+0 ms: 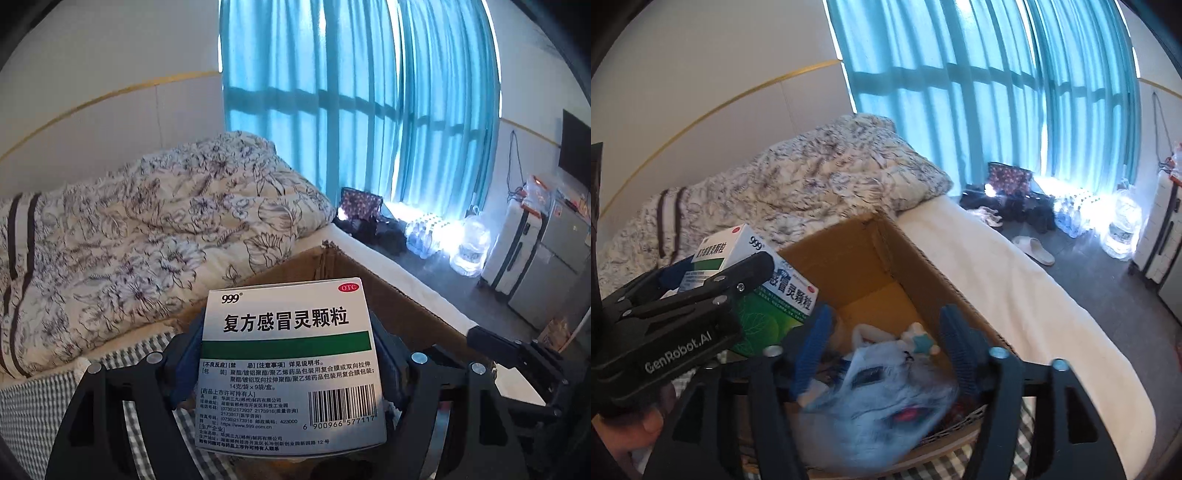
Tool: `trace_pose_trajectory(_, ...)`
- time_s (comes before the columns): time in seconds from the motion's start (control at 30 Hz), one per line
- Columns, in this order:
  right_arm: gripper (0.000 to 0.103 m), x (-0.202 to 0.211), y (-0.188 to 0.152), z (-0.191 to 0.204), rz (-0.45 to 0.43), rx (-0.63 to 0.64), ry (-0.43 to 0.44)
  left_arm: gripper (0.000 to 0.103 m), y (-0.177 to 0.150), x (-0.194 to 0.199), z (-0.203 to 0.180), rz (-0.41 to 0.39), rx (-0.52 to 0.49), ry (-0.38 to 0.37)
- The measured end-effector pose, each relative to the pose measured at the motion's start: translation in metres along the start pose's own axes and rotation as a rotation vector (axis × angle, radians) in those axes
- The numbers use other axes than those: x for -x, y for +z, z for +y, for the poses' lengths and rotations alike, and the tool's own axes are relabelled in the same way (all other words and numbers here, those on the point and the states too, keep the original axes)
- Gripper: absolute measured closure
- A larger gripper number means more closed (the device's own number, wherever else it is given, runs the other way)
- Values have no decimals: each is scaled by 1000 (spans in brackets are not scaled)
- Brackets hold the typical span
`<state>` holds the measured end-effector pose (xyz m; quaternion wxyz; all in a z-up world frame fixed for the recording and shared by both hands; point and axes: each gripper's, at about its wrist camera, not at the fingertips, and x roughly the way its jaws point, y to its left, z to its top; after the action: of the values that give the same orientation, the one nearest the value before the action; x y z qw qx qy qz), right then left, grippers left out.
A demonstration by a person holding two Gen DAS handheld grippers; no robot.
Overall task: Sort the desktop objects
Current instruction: 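Open both tools to drop the medicine box and tissue pack into the box, then move both open tools back toward the white cloth and green packet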
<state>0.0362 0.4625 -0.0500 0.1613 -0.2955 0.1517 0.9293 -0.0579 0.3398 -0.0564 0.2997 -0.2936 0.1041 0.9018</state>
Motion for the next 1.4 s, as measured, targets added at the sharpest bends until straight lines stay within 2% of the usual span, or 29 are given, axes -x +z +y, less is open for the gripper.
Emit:
trace_pose_trajectory(0.07, 28, -4, -1, -2, 14, 9, -34, 23, -2, -10, 2, 34, 18, -2)
trace_pose_trajectory(0.3, 28, -14, -1, -8, 39, 5, -42, 21, -9, -32, 10, 107, 55, -3)
trace_pose_trajectory(0.37, 28, -15, -2, -6, 43, 8, -40, 12, -8, -32, 14, 105, 70, 0)
trace_pose_trajectory(0.43, 28, -14, -2, -4, 43, 16, -38, 4, -4, -27, 19, 85, 89, 0)
trace_pose_trajectory(0.47, 28, -14, -2, -3, 41, 19, -36, 3, -2, -23, 21, 73, 97, 3)
trace_pose_trajectory(0.7, 28, 0, 4, 10, 1, 39, -29, 3, 17, 16, 41, -27, 137, 18)
trace_pose_trajectory(1.0, 25, 32, 14, 29, -89, 63, 2, 1, 32, 75, 66, -144, 117, 66)
trace_pose_trajectory(1.4, 20, 64, 20, 64, -197, 79, 93, 0, 22, 127, 124, -202, 125, 171)
